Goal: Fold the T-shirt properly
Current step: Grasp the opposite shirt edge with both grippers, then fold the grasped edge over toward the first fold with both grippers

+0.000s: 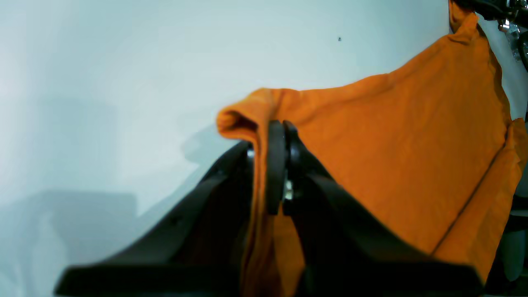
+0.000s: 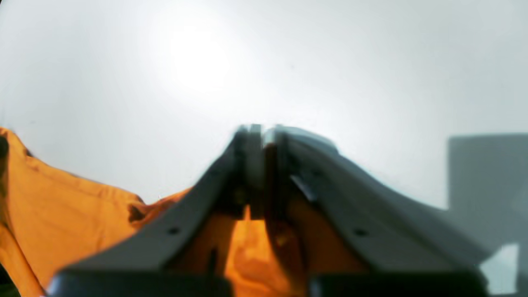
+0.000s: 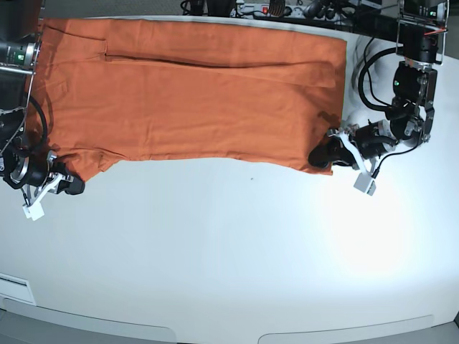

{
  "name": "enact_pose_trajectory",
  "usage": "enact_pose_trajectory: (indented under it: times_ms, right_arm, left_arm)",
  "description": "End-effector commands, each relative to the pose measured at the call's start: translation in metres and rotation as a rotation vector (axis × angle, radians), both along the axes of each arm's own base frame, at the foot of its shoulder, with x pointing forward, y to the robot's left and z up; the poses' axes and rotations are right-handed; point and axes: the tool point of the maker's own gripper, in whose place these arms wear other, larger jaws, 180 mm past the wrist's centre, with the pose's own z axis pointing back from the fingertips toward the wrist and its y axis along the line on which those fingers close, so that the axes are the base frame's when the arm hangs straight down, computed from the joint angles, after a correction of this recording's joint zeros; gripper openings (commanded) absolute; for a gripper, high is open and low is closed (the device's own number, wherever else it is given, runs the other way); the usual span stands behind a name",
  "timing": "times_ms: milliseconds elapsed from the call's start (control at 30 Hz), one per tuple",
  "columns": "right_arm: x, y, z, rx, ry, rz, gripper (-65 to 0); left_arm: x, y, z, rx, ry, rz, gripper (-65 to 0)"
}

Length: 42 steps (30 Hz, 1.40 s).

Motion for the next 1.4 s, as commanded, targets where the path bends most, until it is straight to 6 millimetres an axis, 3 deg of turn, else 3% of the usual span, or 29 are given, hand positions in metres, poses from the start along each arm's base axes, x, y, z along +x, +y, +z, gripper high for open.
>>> enact_pose_trajectory:
  times_ms: [0, 167, 267, 633, 833, 1100, 1367]
  right_arm:
    - [-0.001, -0.01, 0.001, -0.062, 0.036, 0.022, -65.0]
    - [0.021, -0.015, 0.023, -0.07, -0.031, 0.008, -65.0]
    - [0.039, -0.023, 0.045, -0.086, -0.113, -0.009, -65.0]
    - [0.083, -0.032, 0.117, -0.29, -0.418, 0.026, -65.0]
    - [0.095, -0.035, 0.132, -0.32, -0.498, 0.011, -65.0]
    - [0.11, -0.034, 0.157, -0.324, -0.553, 0.005, -65.0]
    - [0.111, -0.036, 0.159, -0.341, -0.552, 0.007, -65.0]
  left_arm:
    - [0.005, 0.008, 0.004, 0.035, -0.014, 0.006, -65.0]
    - [0.01, 0.009, 0.008, 0.031, -0.036, 0.013, -65.0]
    - [0.024, 0.012, 0.017, 0.056, -0.085, 0.021, -65.0]
    - [0.083, 0.013, 0.078, 0.105, -0.3, 0.035, -65.0]
    - [0.102, -0.009, 0.104, 0.09, -0.419, -0.016, -65.0]
    - [0.118, -0.047, 0.089, 0.196, -0.447, -0.14, -65.0]
    - [0.13, -0.023, 0.106, 0.214, -0.476, -0.076, -65.0]
